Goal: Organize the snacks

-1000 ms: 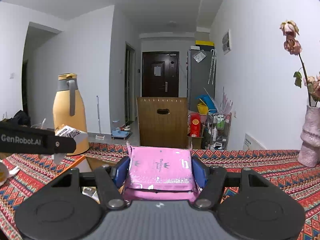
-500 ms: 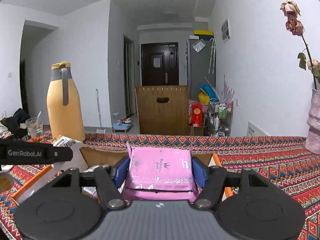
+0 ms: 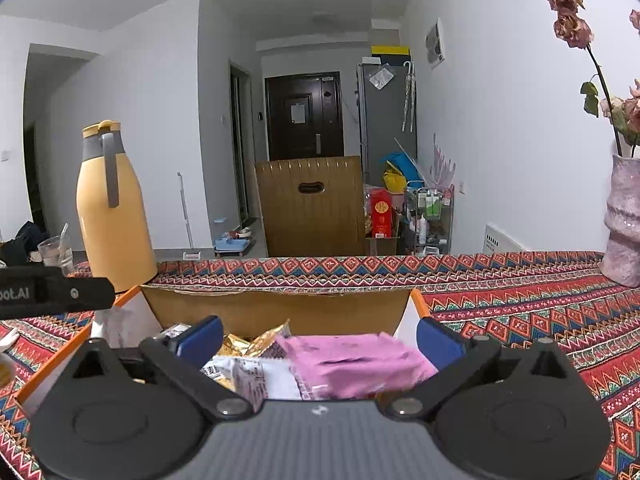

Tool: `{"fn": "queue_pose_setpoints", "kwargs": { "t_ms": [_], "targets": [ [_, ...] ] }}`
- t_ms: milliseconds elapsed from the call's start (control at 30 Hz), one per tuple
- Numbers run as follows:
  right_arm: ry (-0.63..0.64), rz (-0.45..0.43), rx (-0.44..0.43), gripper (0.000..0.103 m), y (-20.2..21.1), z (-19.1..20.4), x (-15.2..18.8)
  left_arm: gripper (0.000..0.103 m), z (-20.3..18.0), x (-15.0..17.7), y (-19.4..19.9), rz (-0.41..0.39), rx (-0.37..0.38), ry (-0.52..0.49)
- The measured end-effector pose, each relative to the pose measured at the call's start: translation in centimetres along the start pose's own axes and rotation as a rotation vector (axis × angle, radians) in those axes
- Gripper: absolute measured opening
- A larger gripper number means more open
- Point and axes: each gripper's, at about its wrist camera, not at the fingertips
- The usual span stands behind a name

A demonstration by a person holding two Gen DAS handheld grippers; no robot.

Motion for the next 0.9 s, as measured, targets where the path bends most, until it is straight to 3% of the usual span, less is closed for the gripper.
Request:
{"fn": "queue_pose_setpoints", "kwargs": {
  "t_ms": [467, 900],
  "targets": [
    [0.009, 0.002, 0.021, 0.103, 0.8, 0.0, -0.4, 0.103, -0.2, -1.2, 1.9, -0.029, -0.007, -0.009],
    [0.029, -0.035, 0.014, 0.103, 6.8, 0.0, -2.2, 0.103, 0.0, -1.9, 8.5, -0.077, 0.017, -0.044]
  ]
}}
Point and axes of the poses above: each gripper's, at about its wrist camera, not at the fingertips, and y roughly against the way its jaws point, z to its left, x to its underside, and after that the axes turned 11 degrees about -z, right-handed
